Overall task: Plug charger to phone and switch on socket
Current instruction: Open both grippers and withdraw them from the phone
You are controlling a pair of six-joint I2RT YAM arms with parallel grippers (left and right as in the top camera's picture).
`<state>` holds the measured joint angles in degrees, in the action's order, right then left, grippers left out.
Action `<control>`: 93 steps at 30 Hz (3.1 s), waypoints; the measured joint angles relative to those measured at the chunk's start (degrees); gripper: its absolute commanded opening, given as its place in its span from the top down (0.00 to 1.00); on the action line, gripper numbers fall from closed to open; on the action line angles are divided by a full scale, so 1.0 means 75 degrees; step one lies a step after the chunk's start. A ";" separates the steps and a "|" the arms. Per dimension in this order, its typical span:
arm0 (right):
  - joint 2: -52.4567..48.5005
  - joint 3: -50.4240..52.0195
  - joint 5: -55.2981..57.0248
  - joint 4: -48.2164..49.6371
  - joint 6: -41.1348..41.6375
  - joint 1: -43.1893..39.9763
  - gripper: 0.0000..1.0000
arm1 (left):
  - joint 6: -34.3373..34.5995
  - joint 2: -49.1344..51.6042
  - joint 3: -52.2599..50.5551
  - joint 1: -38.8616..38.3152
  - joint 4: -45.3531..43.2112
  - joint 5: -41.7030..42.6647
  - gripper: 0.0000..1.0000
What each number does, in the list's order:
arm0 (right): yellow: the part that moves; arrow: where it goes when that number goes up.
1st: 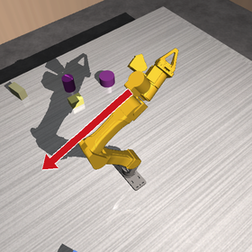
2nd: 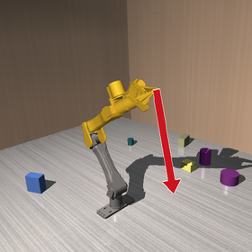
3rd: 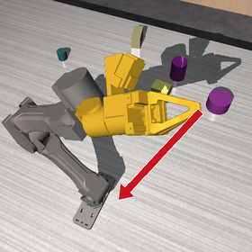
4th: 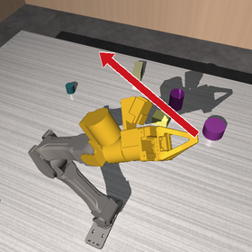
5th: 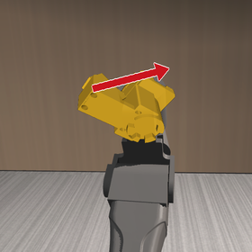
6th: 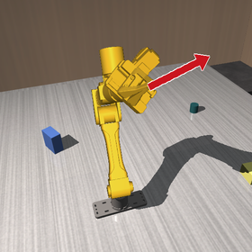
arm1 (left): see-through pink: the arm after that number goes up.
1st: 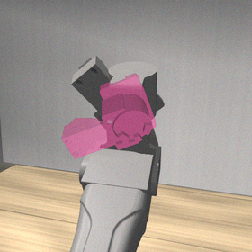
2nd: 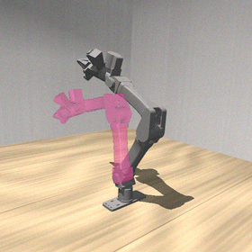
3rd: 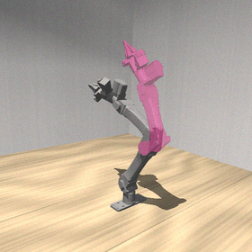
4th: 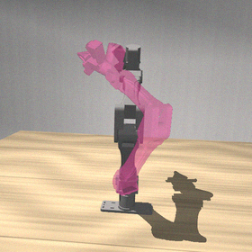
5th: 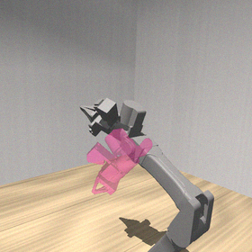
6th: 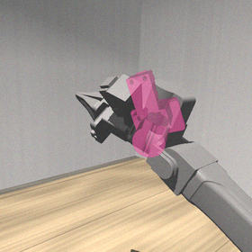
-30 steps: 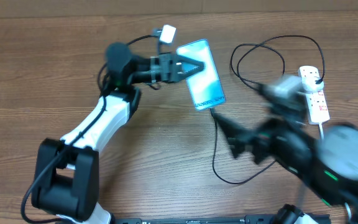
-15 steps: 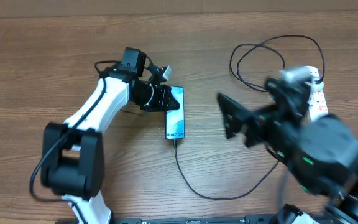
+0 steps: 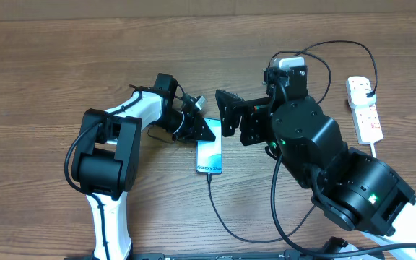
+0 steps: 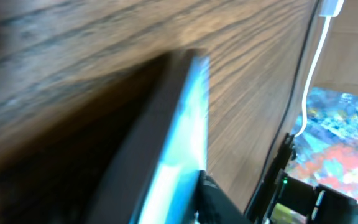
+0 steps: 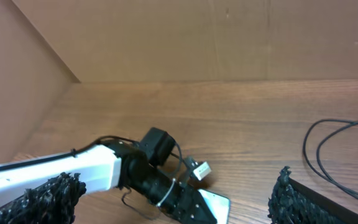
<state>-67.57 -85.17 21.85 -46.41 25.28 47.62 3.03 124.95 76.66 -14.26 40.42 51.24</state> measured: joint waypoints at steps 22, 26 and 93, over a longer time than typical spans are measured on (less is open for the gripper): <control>-0.0093 0.0000 -0.0210 0.0050 0.0029 0.0000 0.00 | 0.0026 -0.0259 0.0300 -0.0050 0.0245 0.0224 0.00; -0.0093 0.0000 -0.0291 -0.0090 0.0026 0.0000 0.00 | 0.0026 -0.0259 0.0300 -0.0050 0.0245 0.0207 0.00; -0.0833 0.0047 0.1236 -0.3395 0.1766 -0.0431 0.96 | 0.0134 -0.1087 0.0898 0.0344 0.2448 -0.3561 0.00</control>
<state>-73.82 -84.82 31.11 -71.88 38.52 44.38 4.03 116.79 83.40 -11.68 58.78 24.53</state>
